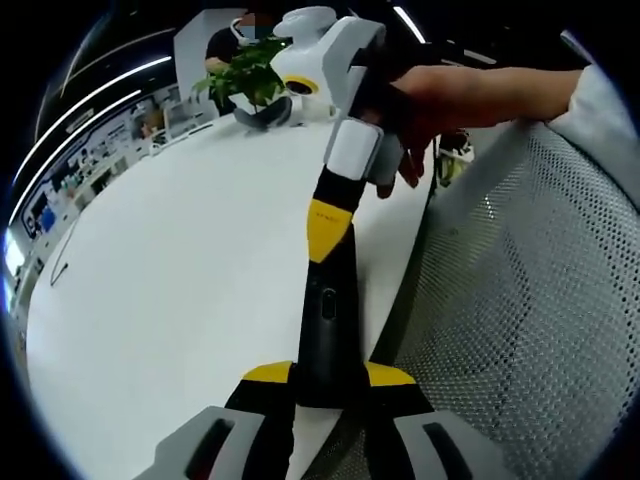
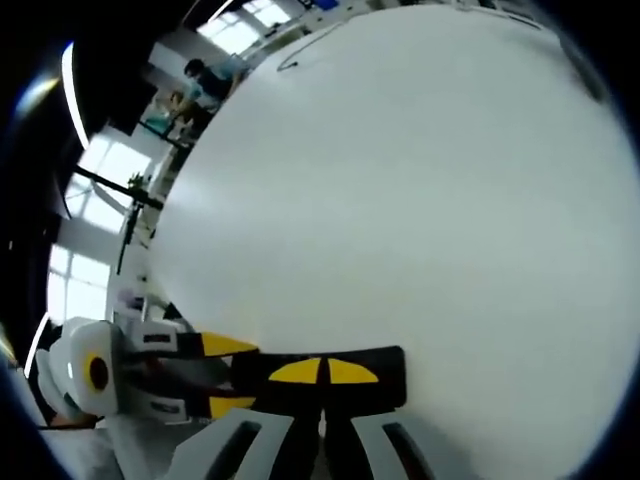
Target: Press the specified remote control buttons in sequence, fully releasing each button before pressing the next.
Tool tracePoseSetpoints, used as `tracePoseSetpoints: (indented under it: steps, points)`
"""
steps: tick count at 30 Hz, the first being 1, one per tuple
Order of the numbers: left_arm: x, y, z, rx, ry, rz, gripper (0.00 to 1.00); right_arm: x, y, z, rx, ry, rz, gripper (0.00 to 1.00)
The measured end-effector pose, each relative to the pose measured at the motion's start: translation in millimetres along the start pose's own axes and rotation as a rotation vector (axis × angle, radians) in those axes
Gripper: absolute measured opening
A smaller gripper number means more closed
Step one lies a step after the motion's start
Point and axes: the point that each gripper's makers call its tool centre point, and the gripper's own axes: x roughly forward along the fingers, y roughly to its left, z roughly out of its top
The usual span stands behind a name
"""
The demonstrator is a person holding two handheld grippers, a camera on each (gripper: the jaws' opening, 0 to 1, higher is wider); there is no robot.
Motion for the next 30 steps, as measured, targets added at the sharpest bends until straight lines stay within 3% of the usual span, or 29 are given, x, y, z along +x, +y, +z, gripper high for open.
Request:
tracePoseSetpoints:
  steps: [6, 9, 12, 15, 25, 30]
  points:
    - [0.1, 0.1, 0.3, 0.000, 0.000, 0.000, 0.24, 0.7, -2.8, 0.7, 0.066, 0.046, 0.007, 0.00]
    - [0.0, 0.2, 0.3, 0.001, 0.000, -0.001, 0.24, -0.5, -0.4, -0.5, 0.042, 0.045, -0.001, 0.00]
    - [0.0, 0.3, 0.5, 0.000, 0.000, 0.000, 0.24, -1.6, 0.9, 0.2, -0.060, -0.019, 0.031, 0.00]
    - [-0.2, 0.3, 0.6, 0.000, 0.000, 0.000, 0.24, -3.7, 1.1, -0.8, -0.089, -0.089, 0.054, 0.00]
    - [-0.8, 0.2, 0.0, 0.002, -0.002, -0.001, 0.24, -2.6, 2.6, -1.3, -0.075, -0.044, 0.041, 0.00]
    - [-1.0, 0.1, -0.3, 0.003, -0.002, -0.002, 0.24, -5.4, 1.3, -5.5, -0.132, -0.018, -0.002, 0.00]
